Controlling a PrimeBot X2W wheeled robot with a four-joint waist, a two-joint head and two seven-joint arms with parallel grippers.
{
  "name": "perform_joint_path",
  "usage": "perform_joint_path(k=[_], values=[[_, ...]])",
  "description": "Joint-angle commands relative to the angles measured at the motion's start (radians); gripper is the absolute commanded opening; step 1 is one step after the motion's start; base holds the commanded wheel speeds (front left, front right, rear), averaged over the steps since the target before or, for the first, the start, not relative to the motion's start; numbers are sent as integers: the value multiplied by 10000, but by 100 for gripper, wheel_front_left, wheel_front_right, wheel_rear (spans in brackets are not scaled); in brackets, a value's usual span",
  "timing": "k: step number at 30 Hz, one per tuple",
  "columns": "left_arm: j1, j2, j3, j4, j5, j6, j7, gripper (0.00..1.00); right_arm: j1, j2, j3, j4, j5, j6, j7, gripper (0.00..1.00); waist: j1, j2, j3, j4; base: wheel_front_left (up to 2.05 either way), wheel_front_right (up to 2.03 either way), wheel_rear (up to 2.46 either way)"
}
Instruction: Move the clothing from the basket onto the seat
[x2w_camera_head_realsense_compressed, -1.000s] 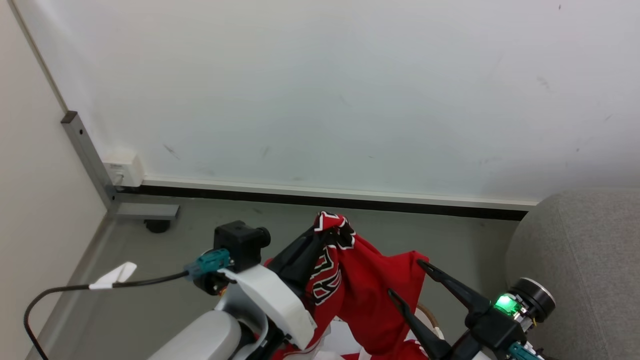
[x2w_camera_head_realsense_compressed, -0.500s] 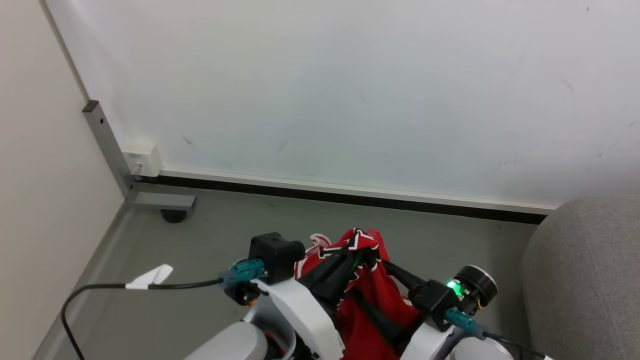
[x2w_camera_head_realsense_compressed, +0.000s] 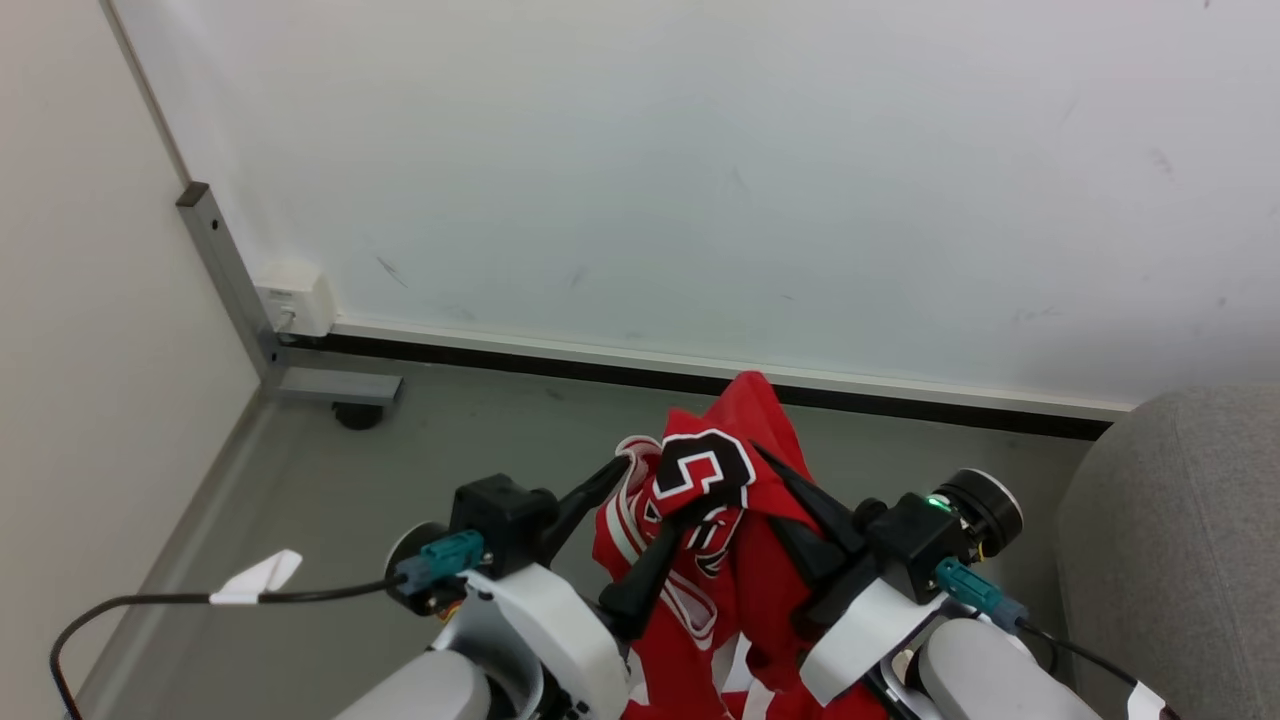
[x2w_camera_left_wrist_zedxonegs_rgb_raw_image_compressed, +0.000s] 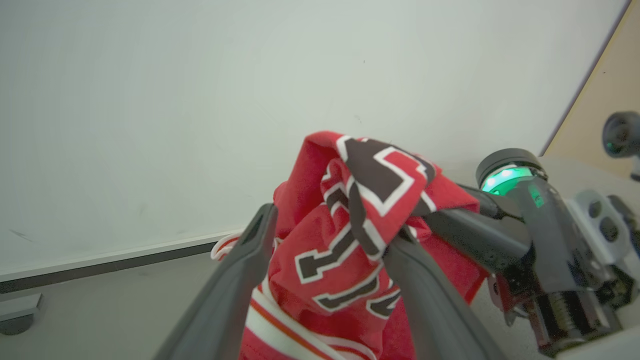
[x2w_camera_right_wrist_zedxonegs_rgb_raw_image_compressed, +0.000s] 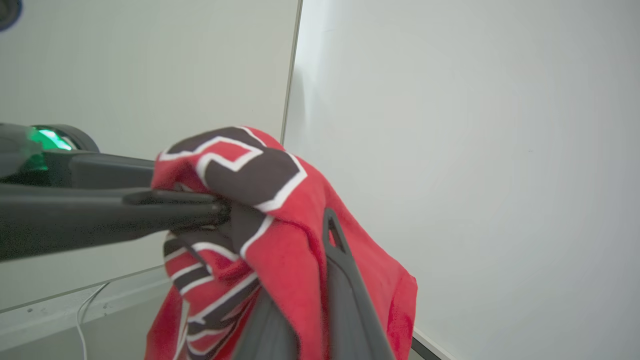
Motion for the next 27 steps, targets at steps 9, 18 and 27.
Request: perform_joint_path(k=[9, 18, 27], values=[[648, 425, -50, 507, 385, 225, -659, 100, 441, -45, -685, -603, -250, -21, -32, 0, -1, 0, 103, -311, 0, 0, 0], [723, 253, -94, 553, 225, 248, -786, 100, 627, -225, -940, -775, -290, -21, -33, 0, -1, 0, 122, -867, 0, 0, 0], [878, 150, -228, 491, 193, 249, -869, 100, 887, -584, -1287, -1153, -352, -21, -33, 0, -1, 0, 325, -2371, 0, 0, 0]])
